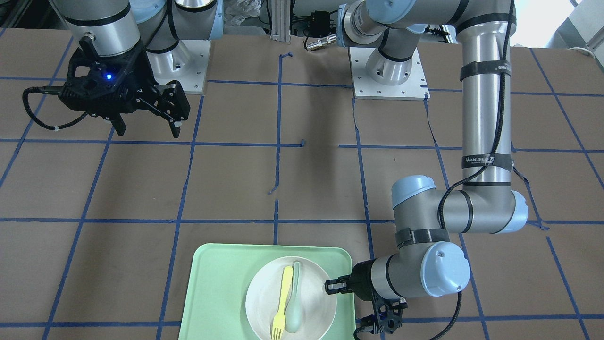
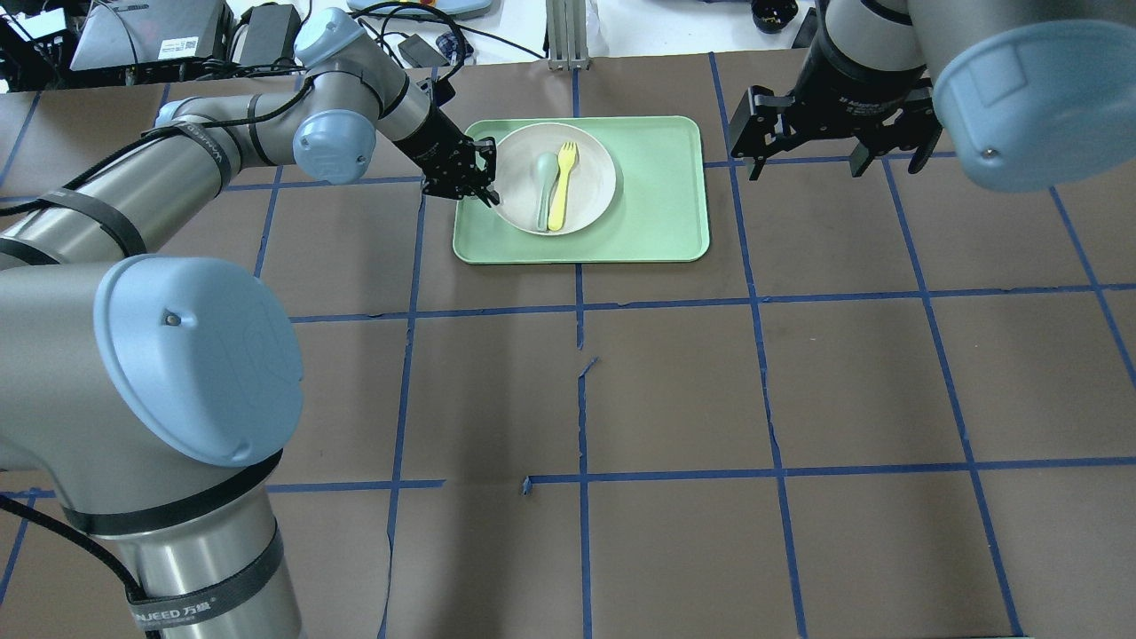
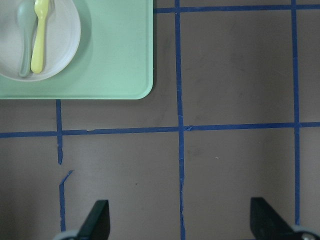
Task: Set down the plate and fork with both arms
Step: 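Lower the plate onto the green tray and open the left gripper, then raise the left gripper away while the right gripper moves over the plate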
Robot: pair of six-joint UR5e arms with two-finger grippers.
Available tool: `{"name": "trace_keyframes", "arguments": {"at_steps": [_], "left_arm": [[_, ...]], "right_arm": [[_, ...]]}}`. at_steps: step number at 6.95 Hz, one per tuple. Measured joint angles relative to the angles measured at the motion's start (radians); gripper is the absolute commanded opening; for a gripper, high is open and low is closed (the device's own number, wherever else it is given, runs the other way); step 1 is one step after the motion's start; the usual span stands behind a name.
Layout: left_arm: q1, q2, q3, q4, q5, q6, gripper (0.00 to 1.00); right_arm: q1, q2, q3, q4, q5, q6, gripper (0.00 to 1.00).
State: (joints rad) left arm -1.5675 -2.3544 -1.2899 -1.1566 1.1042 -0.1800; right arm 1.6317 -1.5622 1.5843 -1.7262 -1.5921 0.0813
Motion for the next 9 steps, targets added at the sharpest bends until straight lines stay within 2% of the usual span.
{"name": "trace_keyframes", "arguments": {"at_steps": [1,2,5,7,9], "left_arm": [[-0.003,-0.006,0.0,0.001,-0.005,-0.023,0.94],[-0.005,-0.004,-0.001,0.0,-0.013,-0.052,1.0],[-0.02,0.06,0.0,-0.029,0.013,-0.099,1.0],[-0.017,0.161,0.002,-0.152,0.158,-0.066,1.0],[0.008,0.265,-0.009,-0.257,0.333,0.074,1.0]], "right_arm": [[0.0,0.0,0.0,0.0,0.0,0.0,1.0],[0.0,0.0,0.0,0.0,0.0,0.0,1.0],[-0.001,0.002,0.0,-0.002,0.0,0.0,1.0],[0.0,0.003,-0.002,-0.002,0.001,0.0,1.0],[0.004,0.005,-0.004,-0.001,0.001,0.0,1.0]]}}
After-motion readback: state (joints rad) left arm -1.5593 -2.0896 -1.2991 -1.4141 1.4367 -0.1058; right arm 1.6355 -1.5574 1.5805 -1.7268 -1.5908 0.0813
